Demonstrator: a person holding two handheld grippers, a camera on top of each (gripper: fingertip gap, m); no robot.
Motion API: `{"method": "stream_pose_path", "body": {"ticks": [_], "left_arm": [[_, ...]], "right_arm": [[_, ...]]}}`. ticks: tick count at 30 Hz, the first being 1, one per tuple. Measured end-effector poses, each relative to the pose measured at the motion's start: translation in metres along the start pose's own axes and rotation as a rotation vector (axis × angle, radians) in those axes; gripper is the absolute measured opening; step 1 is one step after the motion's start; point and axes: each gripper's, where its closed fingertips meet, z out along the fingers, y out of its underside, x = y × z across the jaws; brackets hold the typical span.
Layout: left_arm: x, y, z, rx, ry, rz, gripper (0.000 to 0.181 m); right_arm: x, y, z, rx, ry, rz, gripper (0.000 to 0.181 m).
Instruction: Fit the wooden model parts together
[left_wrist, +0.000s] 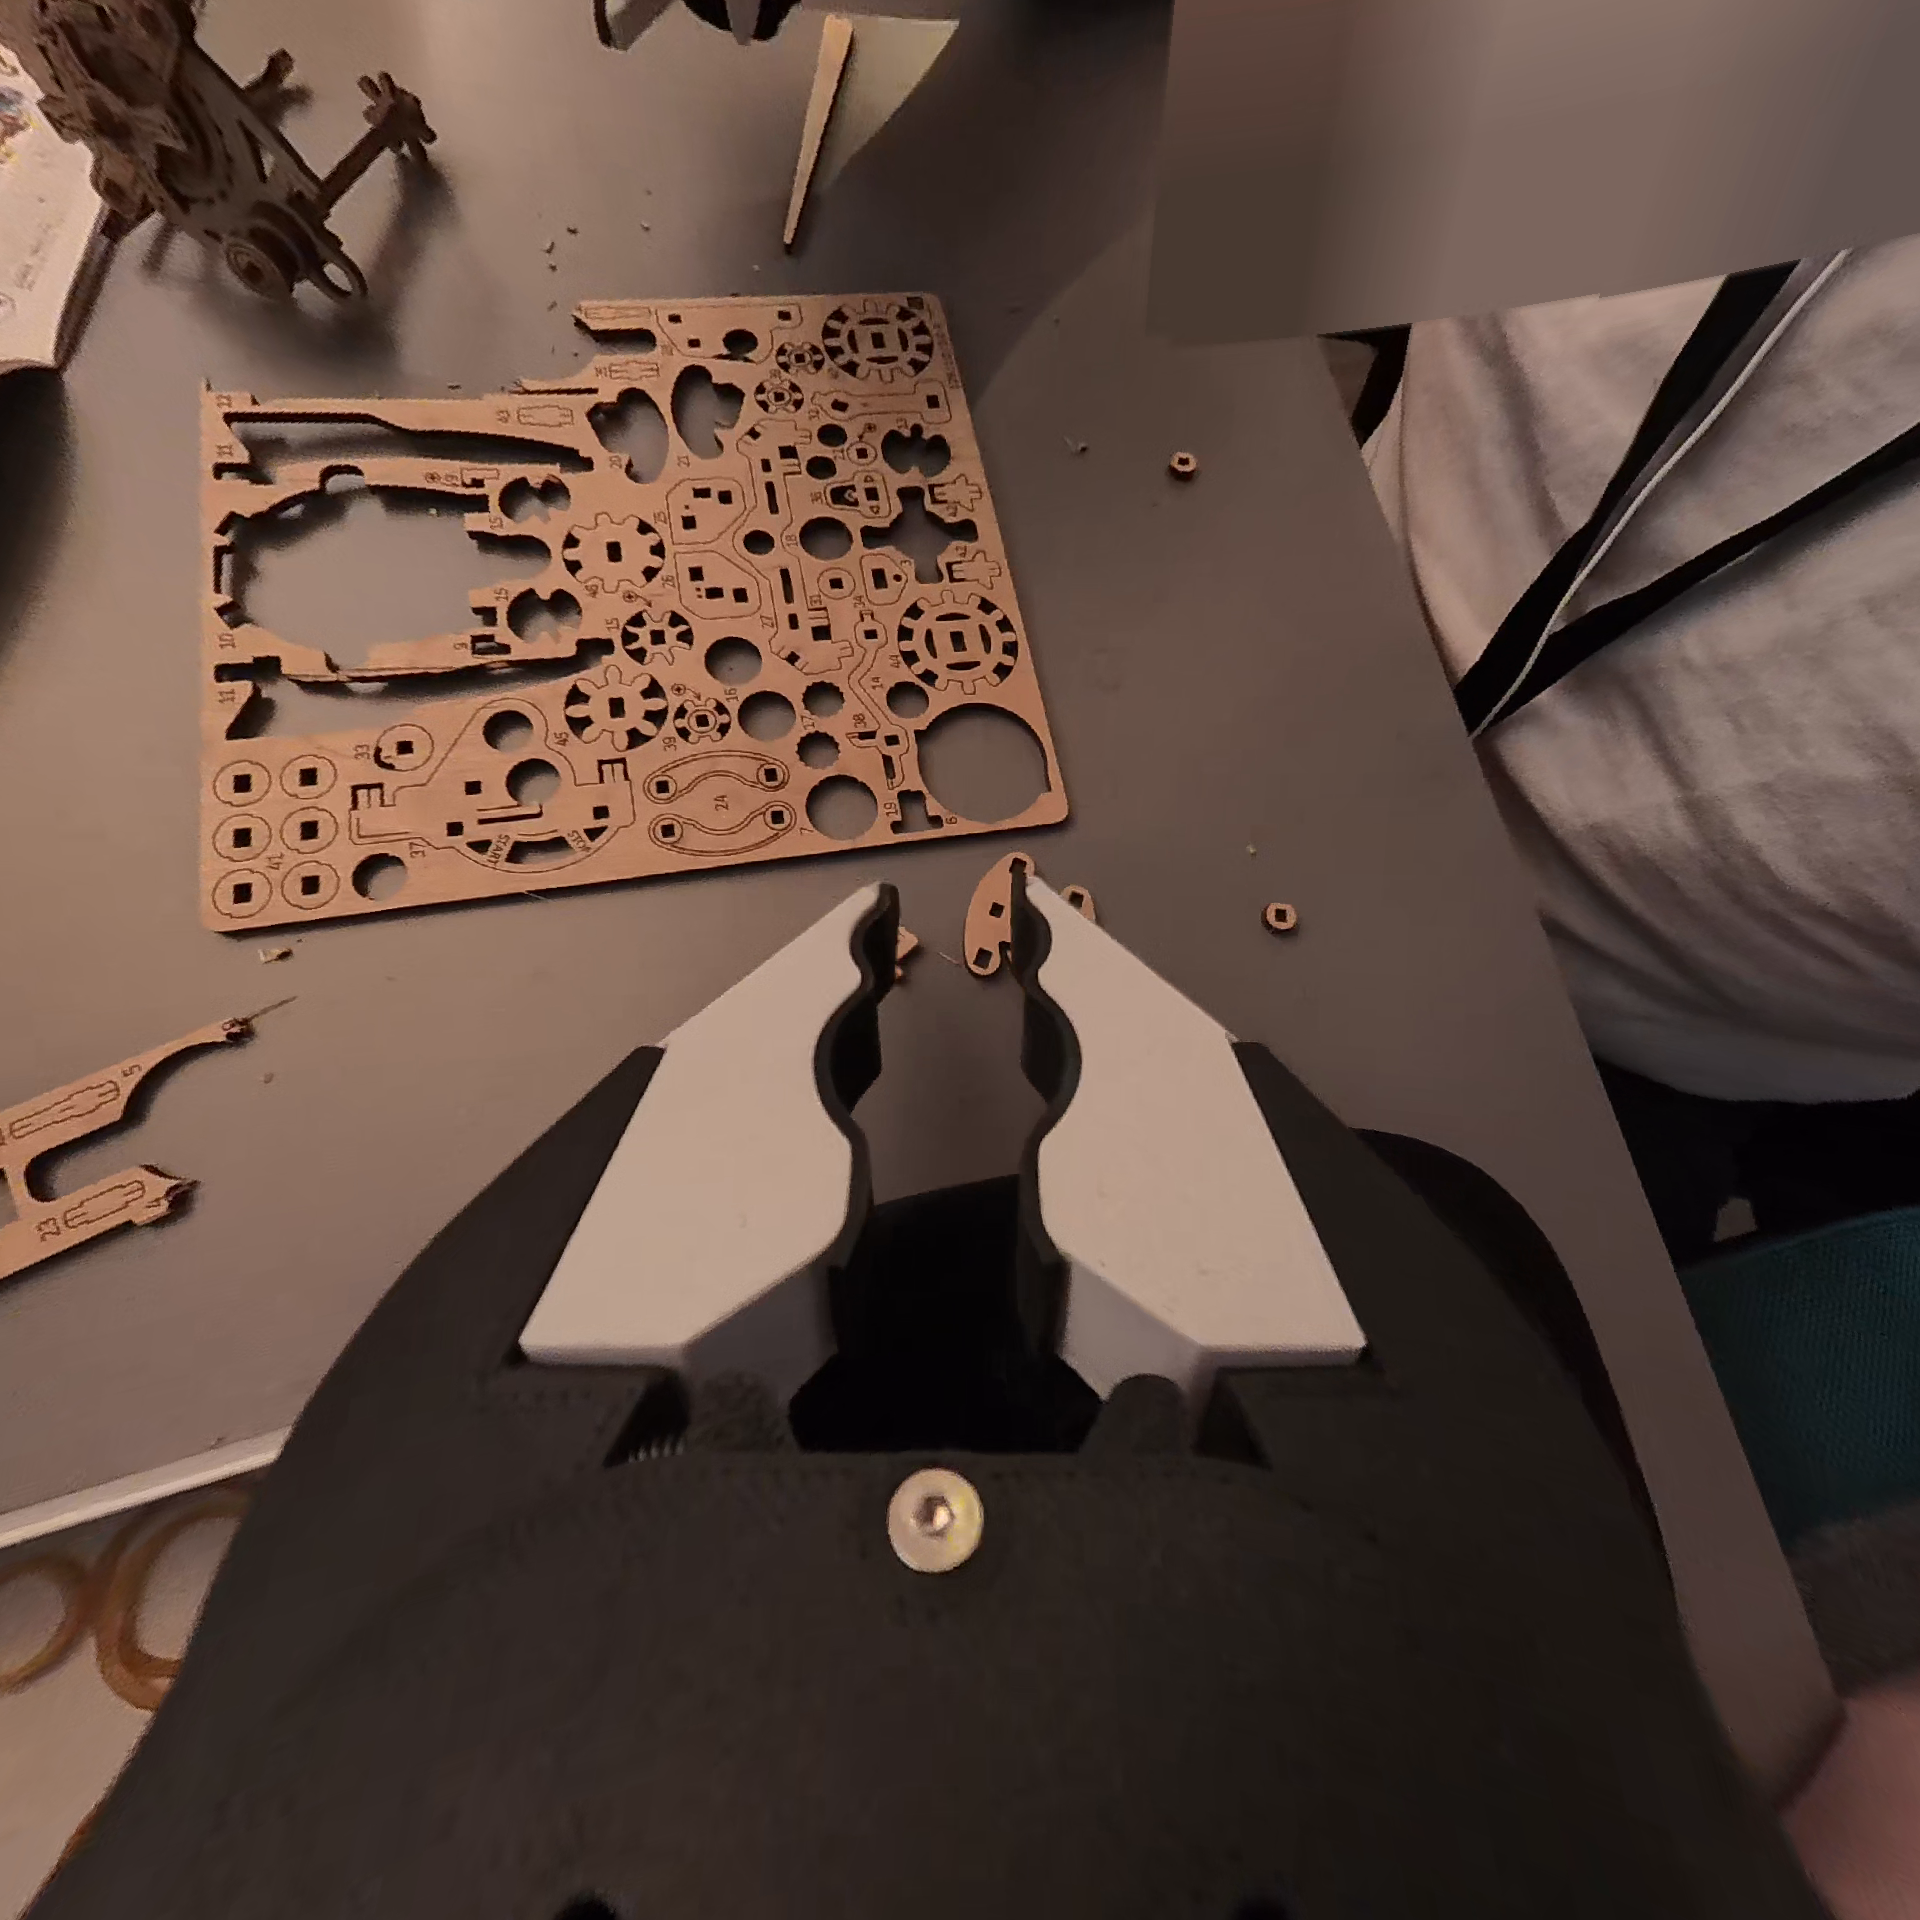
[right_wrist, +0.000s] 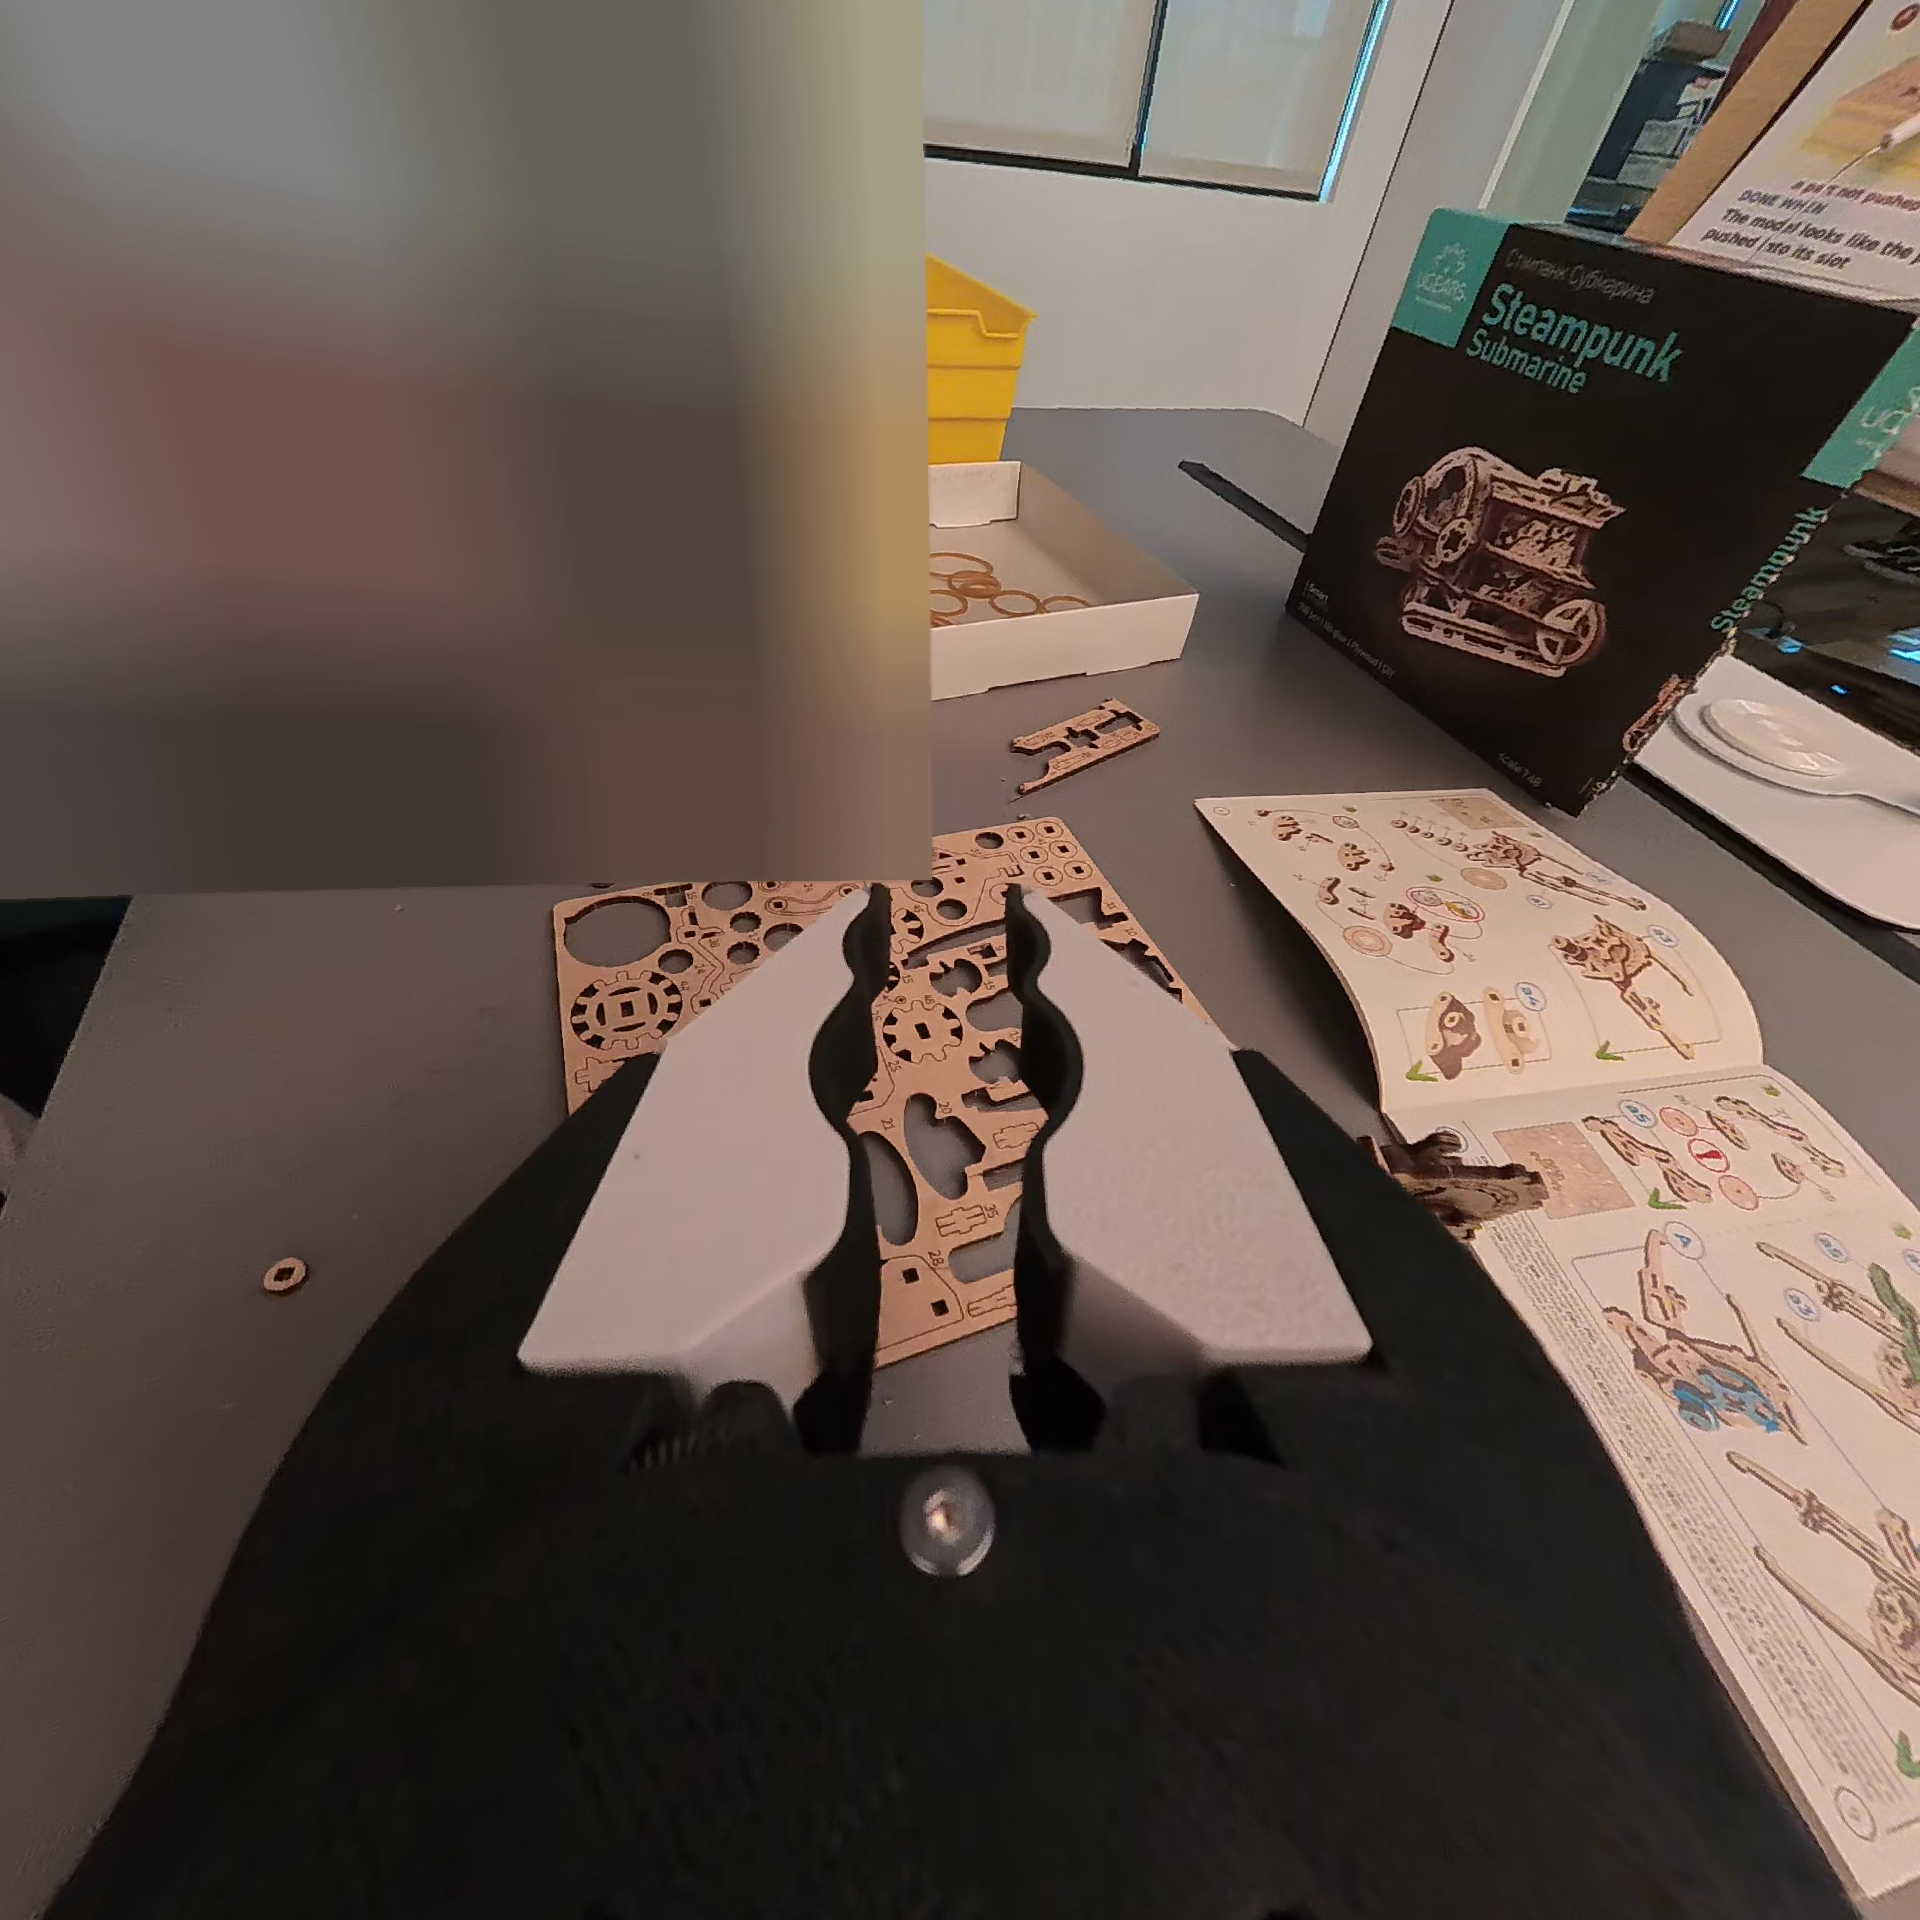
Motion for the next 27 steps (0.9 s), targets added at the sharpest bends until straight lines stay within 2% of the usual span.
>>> {"method": "stream_pose_path", "body": {"ticks": [6,27], "left_arm": [[-0.014,0.015,0.005,-0.087,-0.08,-0.001,0.02],[-0.016,0.017,0.013,-0.147,-0.121,-0.019,0.021]], "right_arm": [[-0.001,0.001,0.0,-0.009,0.002,-0.017,0.02],[-0.002,0.003,0.002,-0.03,0.007,-0.05,0.02]]}}
